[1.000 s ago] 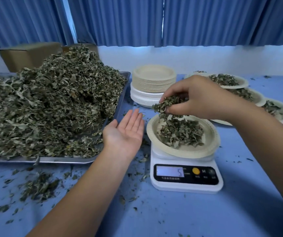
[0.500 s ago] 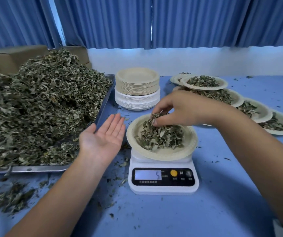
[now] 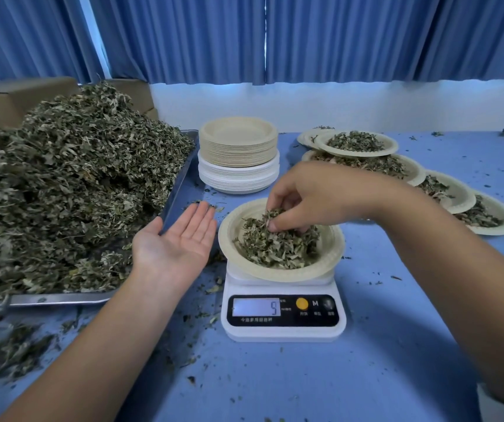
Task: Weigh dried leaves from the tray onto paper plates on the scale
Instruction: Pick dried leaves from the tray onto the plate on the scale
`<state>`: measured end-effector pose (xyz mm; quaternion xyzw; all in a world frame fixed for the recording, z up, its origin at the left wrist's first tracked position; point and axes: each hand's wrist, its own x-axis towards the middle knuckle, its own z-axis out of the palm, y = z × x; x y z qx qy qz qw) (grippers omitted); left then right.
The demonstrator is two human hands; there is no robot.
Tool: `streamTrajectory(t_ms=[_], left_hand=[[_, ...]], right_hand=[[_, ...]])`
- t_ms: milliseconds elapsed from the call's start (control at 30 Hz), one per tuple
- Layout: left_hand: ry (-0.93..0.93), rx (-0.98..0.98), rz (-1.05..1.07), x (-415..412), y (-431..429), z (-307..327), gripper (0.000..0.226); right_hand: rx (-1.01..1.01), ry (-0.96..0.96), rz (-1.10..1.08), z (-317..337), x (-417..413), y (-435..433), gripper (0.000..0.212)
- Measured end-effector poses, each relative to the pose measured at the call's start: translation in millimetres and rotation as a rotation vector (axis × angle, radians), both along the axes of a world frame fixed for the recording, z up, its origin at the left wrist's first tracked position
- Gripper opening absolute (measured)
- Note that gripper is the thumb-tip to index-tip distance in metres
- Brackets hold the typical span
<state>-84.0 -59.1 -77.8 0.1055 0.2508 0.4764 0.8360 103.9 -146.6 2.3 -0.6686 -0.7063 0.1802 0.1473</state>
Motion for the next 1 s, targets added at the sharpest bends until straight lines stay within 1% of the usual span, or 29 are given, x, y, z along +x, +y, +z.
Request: streamTrajectory(t_ms=[133,233,400,533,833,1000], left_hand=[[0.003,-0.004,0.0,-0.2,0.8,-0.3,0.056],[0.007,-0.004,-0.002,-0.3,1.2,-0.5,0.056],[0.009,-0.003,-0.005,-0.3,1.1,-0.6,0.056],[0.014,-0.002,-0.005,-0.6,0.8,-0.4,0.056],[0.01,-0.001,-0.01,-1.1,0.4,-0.4,0.057],[0.002,-0.001,-0.013,-1.7,-0.2,-0.8,0.056]], right_hand=[[0.122,0.012,-0.019,3.3,-0.4,0.3,0.01],[0.225,0.027,-0.078,5.4,1.7,0.8,0.01],[0.323,0.063,-0.109,8.5,4.9,0.8,0.013],[0.316,0.088,-0.091,9.6,5.0,0.8,0.014],[0.308,0.044,-0.115,5.1,8.4,4.0,0.019],[0.263,0.043,-0.108,3.5,7.8,4.4,0.013]])
